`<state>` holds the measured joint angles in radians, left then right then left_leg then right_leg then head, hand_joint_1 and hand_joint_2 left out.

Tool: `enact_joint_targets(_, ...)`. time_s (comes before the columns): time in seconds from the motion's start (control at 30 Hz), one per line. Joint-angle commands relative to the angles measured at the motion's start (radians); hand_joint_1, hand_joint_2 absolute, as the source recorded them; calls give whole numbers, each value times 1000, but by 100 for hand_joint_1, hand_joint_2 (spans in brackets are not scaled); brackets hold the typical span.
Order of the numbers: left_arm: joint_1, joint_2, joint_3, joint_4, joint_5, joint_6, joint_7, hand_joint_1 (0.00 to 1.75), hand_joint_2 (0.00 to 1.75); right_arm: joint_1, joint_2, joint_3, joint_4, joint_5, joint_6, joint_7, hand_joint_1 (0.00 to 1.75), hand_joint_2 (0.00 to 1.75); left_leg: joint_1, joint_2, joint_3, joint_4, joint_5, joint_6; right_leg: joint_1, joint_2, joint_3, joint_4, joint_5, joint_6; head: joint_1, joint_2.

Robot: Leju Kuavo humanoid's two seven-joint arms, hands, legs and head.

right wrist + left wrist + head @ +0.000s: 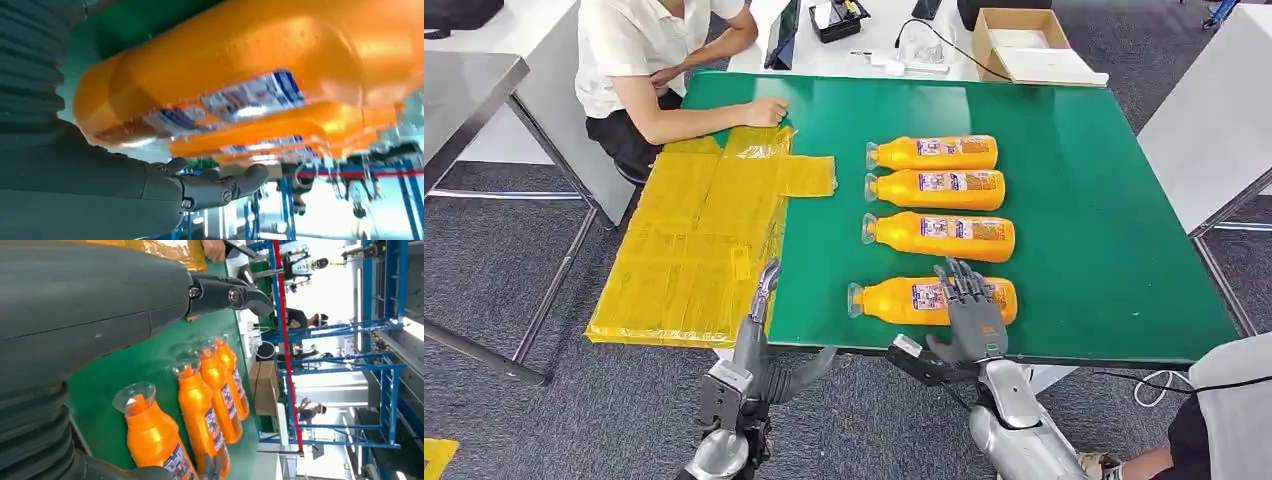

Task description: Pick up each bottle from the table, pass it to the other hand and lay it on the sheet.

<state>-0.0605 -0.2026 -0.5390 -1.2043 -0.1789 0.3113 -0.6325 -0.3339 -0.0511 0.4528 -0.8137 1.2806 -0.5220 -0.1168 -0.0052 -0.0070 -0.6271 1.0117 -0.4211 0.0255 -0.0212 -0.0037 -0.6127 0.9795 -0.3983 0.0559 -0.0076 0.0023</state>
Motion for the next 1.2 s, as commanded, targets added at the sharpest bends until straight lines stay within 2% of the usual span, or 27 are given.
enact_joint_targets(0.03, -36, 24, -31, 42, -14, -3, 17, 0, 175, -89, -21, 64, 126, 8, 105, 79, 0, 175, 0, 1, 4, -1, -1, -1, 1, 1, 4, -1, -1, -2, 0, 0)
enact_joint_targets(0.1, -36, 25, -33, 49, -63, 46, 32, 0, 175, -106, -16, 67, 152, 11, 186, 145, 0, 175, 1, 2, 7, -1, -2, -2, 1, 1, 6, -1, -2, -3, 0, 0)
enact_joint_targets(0.17, -32, 20, -29, 56, -92, 68, 38, 0, 175, -105, -3, 74, 156, 36, 204, 198, 0, 175, 1, 1, 4, -1, -1, -1, 1, 0, 4, -1, -1, -2, 0, 0)
enact_joint_targets(0.2, -26, 19, -24, 52, -78, 46, 48, 0, 175, -105, -8, 91, 150, 65, 203, 232, 0, 175, 2, 2, 10, -1, -3, -3, 2, 1, 10, -1, -3, -4, 0, 0)
enact_joint_targets(0.23, -21, 19, -20, 48, -87, 50, 47, 0, 175, -107, -12, 107, 146, 97, 205, 273, 0, 175, 1, 1, 6, -1, -1, -2, 1, 1, 6, -1, -1, -3, 0, 0)
enact_joint_targets(0.5, 2, 1, 8, 22, -124, 59, 58, 0, 175, -65, -31, 77, 24, 106, 255, 296, 0, 175, 1, 0, 10, -1, -1, -2, 1, 0, 9, -1, -1, -3, 0, 0)
enact_joint_targets(0.97, 0, -3, 14, 18, -126, 42, 57, 0, 175, -75, -41, 44, 69, 112, 255, 304, 0, 175, 1, -1, 10, -1, -1, -1, 1, -1, 11, -2, -1, -2, 0, 0)
enact_joint_targets(1.07, 9, -14, 40, 11, -58, -41, 99, 0, 175, -71, -59, 38, 63, 110, 321, 309, 0, 175, 1, -2, 10, -1, -1, -1, 1, -2, 10, -1, -1, -2, 0, 0)
enact_joint_targets(1.13, 11, -8, 40, 7, -108, -6, 100, 0, 175, -55, -85, 30, 39, 107, 363, 324, 0, 175, 1, -2, 11, -1, -1, -2, 1, -3, 12, -2, -2, -3, 0, 0)
enact_joint_targets(1.2, 18, -10, 58, -3, -77, -41, 113, 0, 175, -40, -102, 19, 26, 102, 391, 333, 0, 175, 1, -3, 12, -1, -1, -1, 1, -3, 13, -2, -1, -2, 0, 0)
